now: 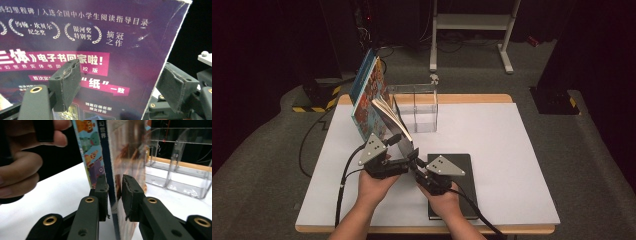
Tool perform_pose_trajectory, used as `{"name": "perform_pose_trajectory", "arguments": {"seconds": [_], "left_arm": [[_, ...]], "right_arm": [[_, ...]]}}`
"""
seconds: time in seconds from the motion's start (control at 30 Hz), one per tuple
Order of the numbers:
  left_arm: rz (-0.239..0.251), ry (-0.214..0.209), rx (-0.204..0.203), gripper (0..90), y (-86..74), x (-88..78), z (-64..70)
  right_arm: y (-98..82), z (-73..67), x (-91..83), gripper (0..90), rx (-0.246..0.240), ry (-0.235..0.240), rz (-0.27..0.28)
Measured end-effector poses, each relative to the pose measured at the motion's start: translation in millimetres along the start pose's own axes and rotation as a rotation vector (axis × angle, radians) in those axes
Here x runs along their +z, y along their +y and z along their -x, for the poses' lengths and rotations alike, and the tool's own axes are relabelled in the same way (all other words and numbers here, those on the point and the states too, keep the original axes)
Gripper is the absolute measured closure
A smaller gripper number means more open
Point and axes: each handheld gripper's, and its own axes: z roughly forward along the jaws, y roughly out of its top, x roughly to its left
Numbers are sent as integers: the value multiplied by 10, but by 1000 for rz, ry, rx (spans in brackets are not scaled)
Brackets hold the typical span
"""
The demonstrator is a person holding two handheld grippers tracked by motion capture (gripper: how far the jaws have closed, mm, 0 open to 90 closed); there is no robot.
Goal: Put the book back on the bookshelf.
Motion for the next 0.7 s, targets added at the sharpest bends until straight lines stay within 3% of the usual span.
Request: {"name": "perform_pose_trajectory", "arguments": {"seconds": [0.2,0.33,0.57,0.7], "left_arm": [[-10,21,0,230,-28,-41,-65],[-11,20,-35,247,-12,-66,-101],[1,31,-24,275,-35,-84,-110],[2,54,9,287,-55,-101,-101]], "right_arm": [[5,-104,49,736,-15,11,0],[5,-142,75,722,-9,22,1],[8,-178,113,699,4,37,1],[10,-182,125,682,9,48,1]]}}
